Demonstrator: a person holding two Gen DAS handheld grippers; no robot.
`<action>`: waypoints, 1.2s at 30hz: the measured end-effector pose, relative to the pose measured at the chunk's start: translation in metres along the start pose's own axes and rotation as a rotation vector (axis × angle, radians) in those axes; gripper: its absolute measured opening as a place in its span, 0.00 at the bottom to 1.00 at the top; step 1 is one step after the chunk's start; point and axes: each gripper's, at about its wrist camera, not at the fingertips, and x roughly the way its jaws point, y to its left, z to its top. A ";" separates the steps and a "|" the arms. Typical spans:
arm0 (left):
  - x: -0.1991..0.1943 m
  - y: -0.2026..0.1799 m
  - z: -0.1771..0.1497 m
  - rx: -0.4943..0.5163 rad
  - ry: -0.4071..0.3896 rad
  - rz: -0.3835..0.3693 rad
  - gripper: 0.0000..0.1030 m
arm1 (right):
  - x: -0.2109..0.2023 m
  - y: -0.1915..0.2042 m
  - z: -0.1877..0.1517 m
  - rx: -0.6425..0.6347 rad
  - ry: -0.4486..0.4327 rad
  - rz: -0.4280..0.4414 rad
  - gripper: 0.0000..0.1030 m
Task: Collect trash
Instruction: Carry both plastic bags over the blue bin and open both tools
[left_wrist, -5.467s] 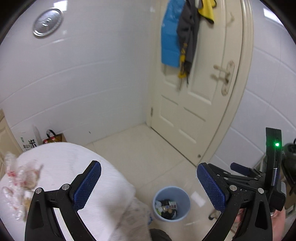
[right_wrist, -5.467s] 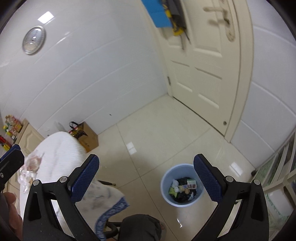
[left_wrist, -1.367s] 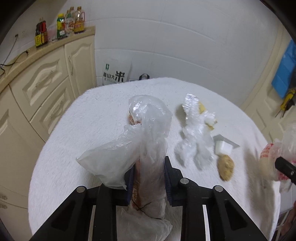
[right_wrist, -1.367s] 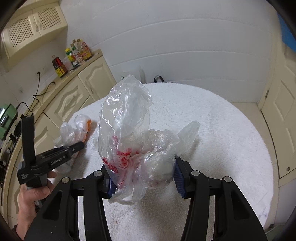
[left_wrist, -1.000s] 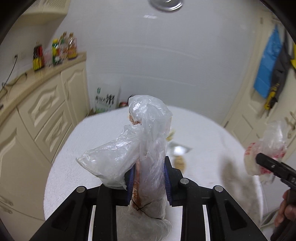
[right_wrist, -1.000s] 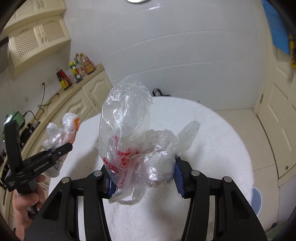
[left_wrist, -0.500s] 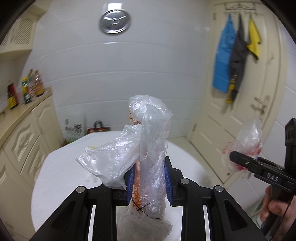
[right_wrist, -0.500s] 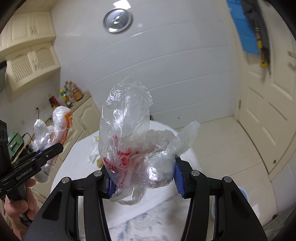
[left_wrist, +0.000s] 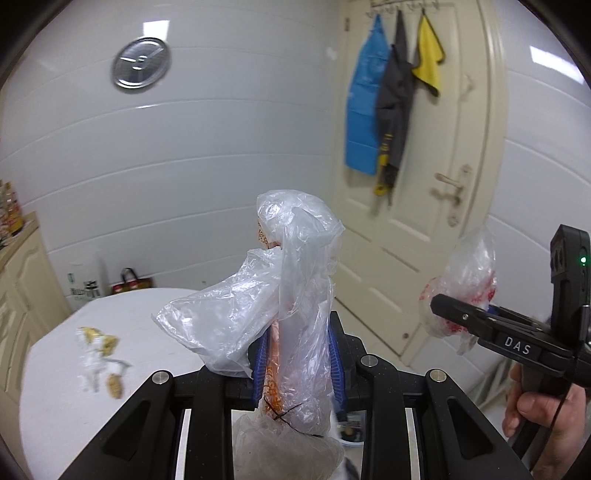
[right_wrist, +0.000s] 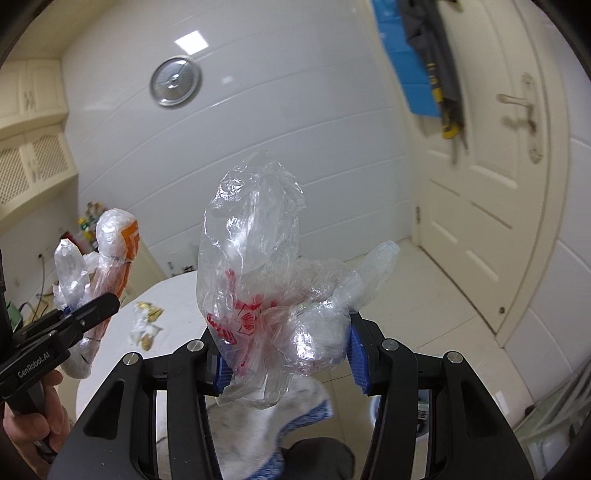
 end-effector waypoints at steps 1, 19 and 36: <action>0.004 -0.002 0.000 0.003 0.005 -0.013 0.24 | -0.003 -0.008 0.001 0.007 -0.004 -0.011 0.49; 0.127 -0.050 0.012 0.094 0.260 -0.226 0.24 | 0.037 -0.144 -0.028 0.204 0.115 -0.168 0.49; 0.289 -0.094 0.018 0.152 0.514 -0.254 0.27 | 0.125 -0.228 -0.062 0.368 0.291 -0.178 0.52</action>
